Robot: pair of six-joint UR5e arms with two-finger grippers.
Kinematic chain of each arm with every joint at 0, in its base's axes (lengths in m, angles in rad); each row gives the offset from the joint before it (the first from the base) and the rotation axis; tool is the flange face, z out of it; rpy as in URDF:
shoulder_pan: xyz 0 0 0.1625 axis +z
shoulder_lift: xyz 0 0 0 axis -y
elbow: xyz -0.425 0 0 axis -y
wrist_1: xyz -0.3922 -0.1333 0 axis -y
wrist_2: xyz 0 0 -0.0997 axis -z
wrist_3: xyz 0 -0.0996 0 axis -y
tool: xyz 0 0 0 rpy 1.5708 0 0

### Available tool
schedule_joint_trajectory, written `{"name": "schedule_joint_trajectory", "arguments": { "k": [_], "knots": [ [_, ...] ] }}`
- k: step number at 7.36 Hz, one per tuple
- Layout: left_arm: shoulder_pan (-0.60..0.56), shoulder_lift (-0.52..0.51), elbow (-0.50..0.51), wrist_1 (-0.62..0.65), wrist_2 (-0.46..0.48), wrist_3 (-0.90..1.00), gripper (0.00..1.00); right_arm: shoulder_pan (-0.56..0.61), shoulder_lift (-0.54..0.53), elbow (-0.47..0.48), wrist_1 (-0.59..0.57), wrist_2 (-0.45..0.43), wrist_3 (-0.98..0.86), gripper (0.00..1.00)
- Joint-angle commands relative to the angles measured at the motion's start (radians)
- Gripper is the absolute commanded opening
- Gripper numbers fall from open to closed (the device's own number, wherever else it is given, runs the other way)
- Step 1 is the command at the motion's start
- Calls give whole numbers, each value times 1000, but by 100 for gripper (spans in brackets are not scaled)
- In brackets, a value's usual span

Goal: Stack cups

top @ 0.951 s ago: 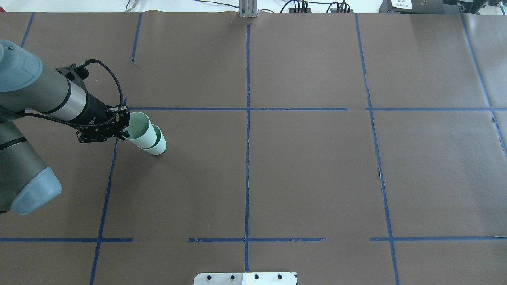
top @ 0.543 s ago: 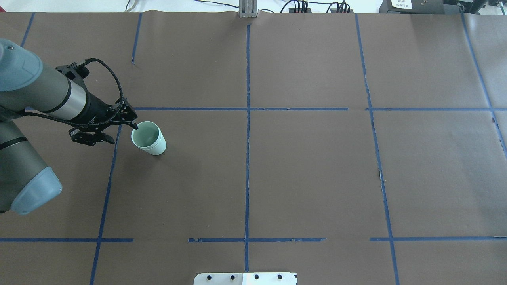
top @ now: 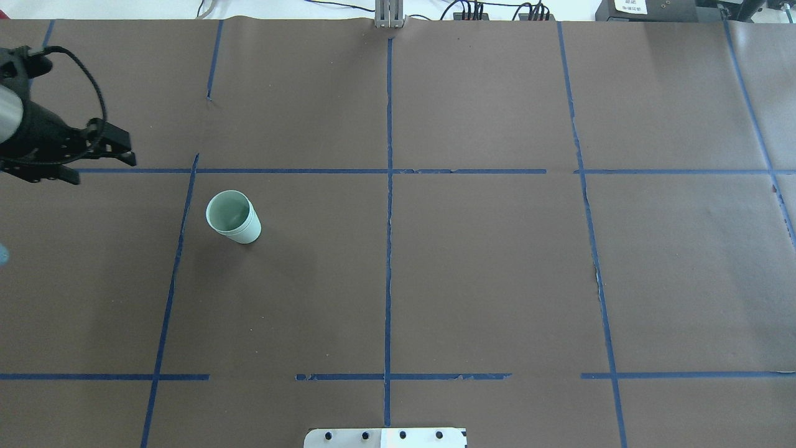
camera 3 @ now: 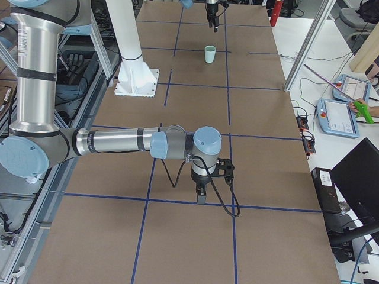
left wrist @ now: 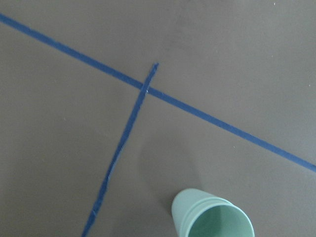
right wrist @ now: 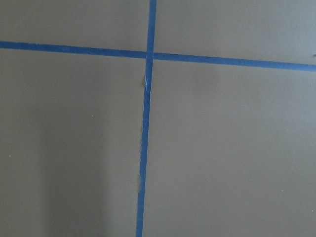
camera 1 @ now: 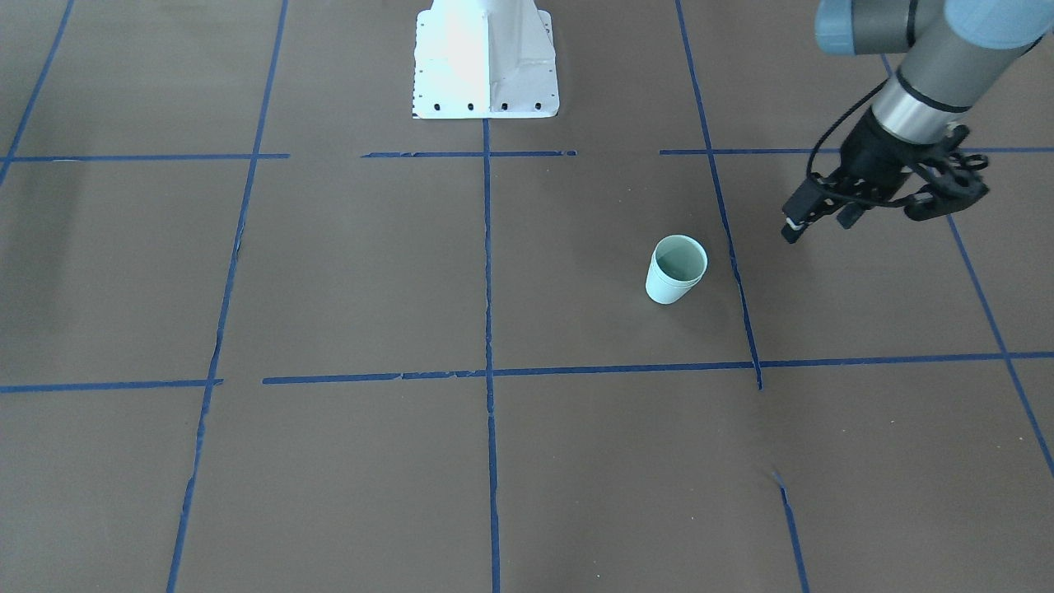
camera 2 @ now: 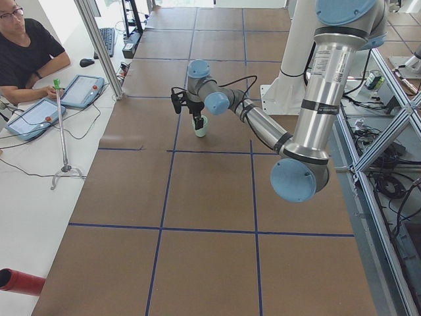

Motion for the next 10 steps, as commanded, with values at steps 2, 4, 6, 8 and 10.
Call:
{"name": "schedule_joint_trajectory", "arguments": {
  "k": [2, 4, 6, 8, 10],
  "knots": [
    [-287, 239, 30, 1, -104, 681, 100, -1, 0, 0, 0, 0, 0, 100],
    [-542, 284, 256, 3, -158, 1046, 100, 0, 0, 0, 0, 0, 0, 100],
    [-603, 292, 311, 1, -190, 1096, 100, 0, 0, -1, 0, 1, 0, 100],
    [-601, 272, 300, 28, -191, 1088, 100, 0, 0, 0, 0, 0, 0, 100],
    [-600, 260, 239, 163, -193, 1077, 100, 0, 0, -1, 0, 1, 0, 100]
  ]
}}
